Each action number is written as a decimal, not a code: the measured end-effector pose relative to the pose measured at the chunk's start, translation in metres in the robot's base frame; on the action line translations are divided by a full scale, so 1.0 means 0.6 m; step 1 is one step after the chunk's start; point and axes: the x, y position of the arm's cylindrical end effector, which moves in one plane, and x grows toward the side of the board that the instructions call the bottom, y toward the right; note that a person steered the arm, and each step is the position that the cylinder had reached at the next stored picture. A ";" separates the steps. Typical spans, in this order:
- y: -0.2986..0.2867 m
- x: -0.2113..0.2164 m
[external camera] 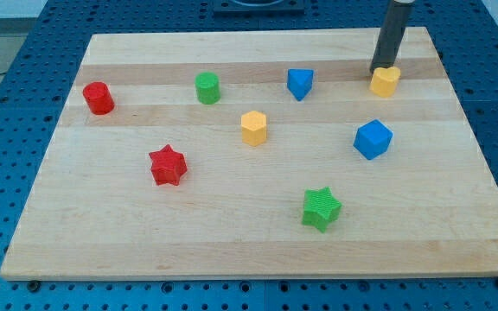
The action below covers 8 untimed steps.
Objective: Move the yellow heart to the top of the blue cube
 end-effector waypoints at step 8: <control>-0.043 -0.029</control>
